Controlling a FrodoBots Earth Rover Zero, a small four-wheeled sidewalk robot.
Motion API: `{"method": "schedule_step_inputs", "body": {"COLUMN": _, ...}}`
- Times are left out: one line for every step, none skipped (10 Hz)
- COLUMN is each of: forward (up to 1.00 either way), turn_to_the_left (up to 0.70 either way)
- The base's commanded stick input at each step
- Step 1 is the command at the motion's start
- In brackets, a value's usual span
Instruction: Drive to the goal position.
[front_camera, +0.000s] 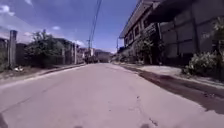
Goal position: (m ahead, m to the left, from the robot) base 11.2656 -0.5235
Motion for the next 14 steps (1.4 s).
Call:
{"method": "schedule_step_inputs", "body": {"forward": 1.0, "turn_to_the_left": 0.0}}
{"method": "schedule_step_inputs", "body": {"forward": 1.0, "turn_to_the_left": 0.0}}
{"method": "schedule_step_inputs", "body": {"forward": 1.0, "turn_to_the_left": 0.0}}
{"method": "schedule_step_inputs", "body": {"forward": 1.0, "turn_to_the_left": 0.0}}
{"method": "schedule_step_inputs", "body": {"forward": 1.0, "turn_to_the_left": 0.0}}
{"method": "schedule_step_inputs", "body": {"forward": 1.0, "turn_to_the_left": 0.0}}
{"method": "schedule_step_inputs", "body": {"forward": 1.0, "turn_to_the_left": 0.0}}
{"method": "schedule_step_inputs", "body": {"forward": 1.0, "turn_to_the_left": 0.0}}
{"method": "schedule_step_inputs", "body": {"forward": 1.0, "turn_to_the_left": 0.0}}
{"method": "schedule_step_inputs", "body": {"forward": 1.0, "turn_to_the_left": 0.0}}
{"method": "schedule_step_inputs", "body": {"forward": 1.0, "turn_to_the_left": 0.0}}
{"method": "schedule_step_inputs", "body": {"forward": 1.0, "turn_to_the_left": 0.0}}
{"method": "schedule_step_inputs", "body": {"forward": 1.0, "turn_to_the_left": 0.0}}
{"method": "schedule_step_inputs", "body": {"forward": 1.0, "turn_to_the_left": 0.0}}
